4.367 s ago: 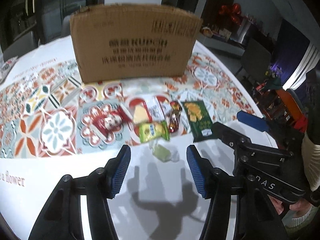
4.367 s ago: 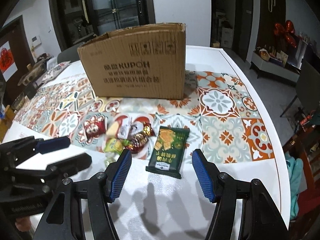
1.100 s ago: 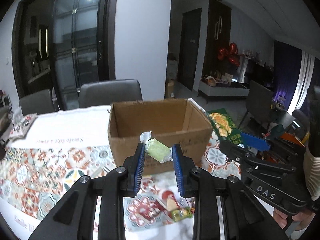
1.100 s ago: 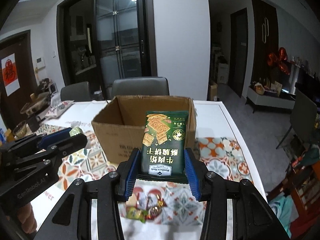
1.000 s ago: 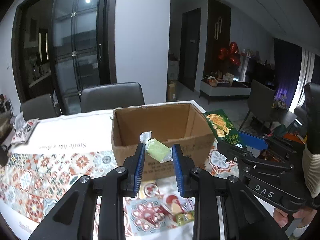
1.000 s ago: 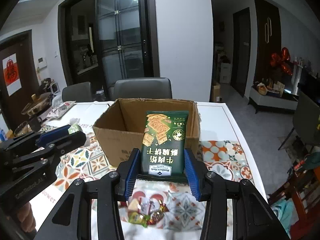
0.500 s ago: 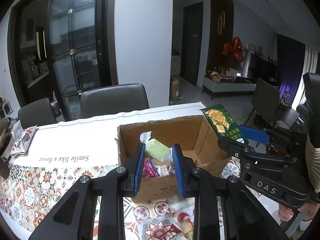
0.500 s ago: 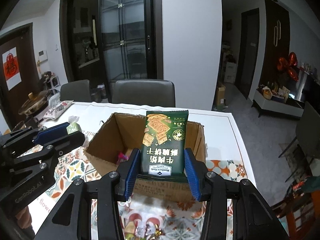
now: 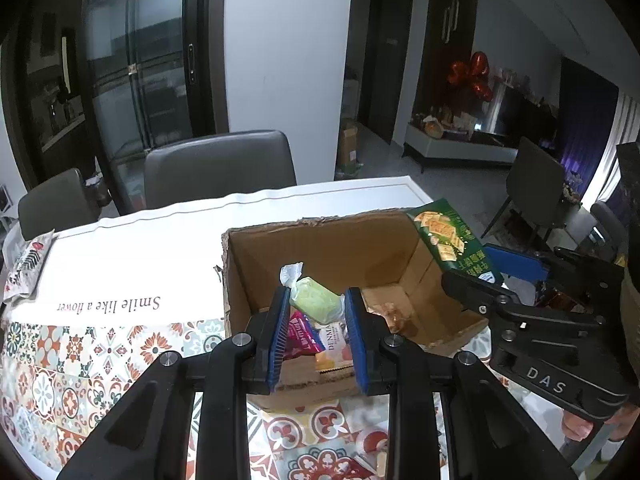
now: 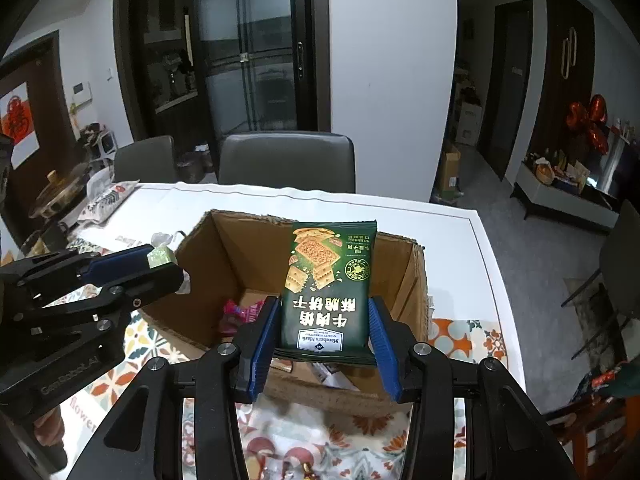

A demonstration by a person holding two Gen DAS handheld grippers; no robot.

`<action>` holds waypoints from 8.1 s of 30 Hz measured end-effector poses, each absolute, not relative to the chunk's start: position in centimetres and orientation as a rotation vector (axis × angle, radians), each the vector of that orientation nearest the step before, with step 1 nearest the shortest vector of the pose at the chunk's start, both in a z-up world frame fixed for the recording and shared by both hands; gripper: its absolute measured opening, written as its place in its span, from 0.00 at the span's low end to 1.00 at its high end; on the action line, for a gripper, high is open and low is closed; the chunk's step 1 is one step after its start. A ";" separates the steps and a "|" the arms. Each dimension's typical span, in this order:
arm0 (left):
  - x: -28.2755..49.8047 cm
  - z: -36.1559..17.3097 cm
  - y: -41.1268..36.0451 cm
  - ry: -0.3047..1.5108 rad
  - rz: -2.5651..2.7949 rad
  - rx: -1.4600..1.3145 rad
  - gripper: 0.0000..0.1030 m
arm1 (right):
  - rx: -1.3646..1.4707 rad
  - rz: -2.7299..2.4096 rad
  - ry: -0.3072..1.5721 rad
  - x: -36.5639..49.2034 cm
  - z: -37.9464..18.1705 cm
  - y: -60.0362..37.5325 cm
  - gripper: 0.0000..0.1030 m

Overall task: Organize snacks
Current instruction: 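Carry both snacks over the cardboard box and open both tools to drop them, then return both tools to the snack pile, then grasp the red candy bag with the left tool while the right tool grasps the gold chocolate, then carry both snacks over the box and open both tools to drop them, then return both tools to the remaining snacks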

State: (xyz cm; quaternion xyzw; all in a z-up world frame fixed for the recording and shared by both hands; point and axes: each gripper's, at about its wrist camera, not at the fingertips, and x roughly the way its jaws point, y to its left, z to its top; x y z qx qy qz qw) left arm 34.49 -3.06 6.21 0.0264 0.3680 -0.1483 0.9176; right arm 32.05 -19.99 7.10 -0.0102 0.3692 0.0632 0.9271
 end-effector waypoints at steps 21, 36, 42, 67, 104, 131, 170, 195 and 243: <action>33.0 5.6 -2.8 0.743 -0.212 0.116 0.52 | -0.036 0.088 0.754 31.4 5.6 -19.8 0.56; 24.5 5.6 -1.5 0.629 -0.207 0.138 0.62 | 0.045 0.087 0.687 23.6 4.5 -19.9 0.63; 21.7 4.5 -1.8 0.613 -0.225 0.165 0.62 | 0.131 0.151 0.714 21.4 3.1 -20.4 0.63; 18.6 -3.3 -1.7 0.782 -0.292 0.095 0.62 | 0.141 0.132 0.833 17.4 -3.4 -19.7 0.62; 23.5 -10.3 -3.1 1.000 -0.351 0.054 0.28 | 0.198 0.137 1.014 20.7 -10.1 -19.8 0.28; 21.2 -7.0 -2.9 0.909 -0.325 -0.017 0.18 | 0.209 0.146 0.945 19.0 -7.4 -20.3 0.17; 22.8 8.5 -2.1 0.527 -0.307 -0.027 0.18 | 0.154 0.213 0.632 22.3 7.0 -20.0 0.17; 32.4 7.3 -3.5 0.622 -0.263 0.032 0.32 | 0.044 0.193 0.669 30.3 7.2 -20.3 0.18; 18.2 -3.2 -8.4 0.846 -0.354 0.052 0.46 | 0.116 0.138 0.804 15.9 -2.6 -24.3 0.47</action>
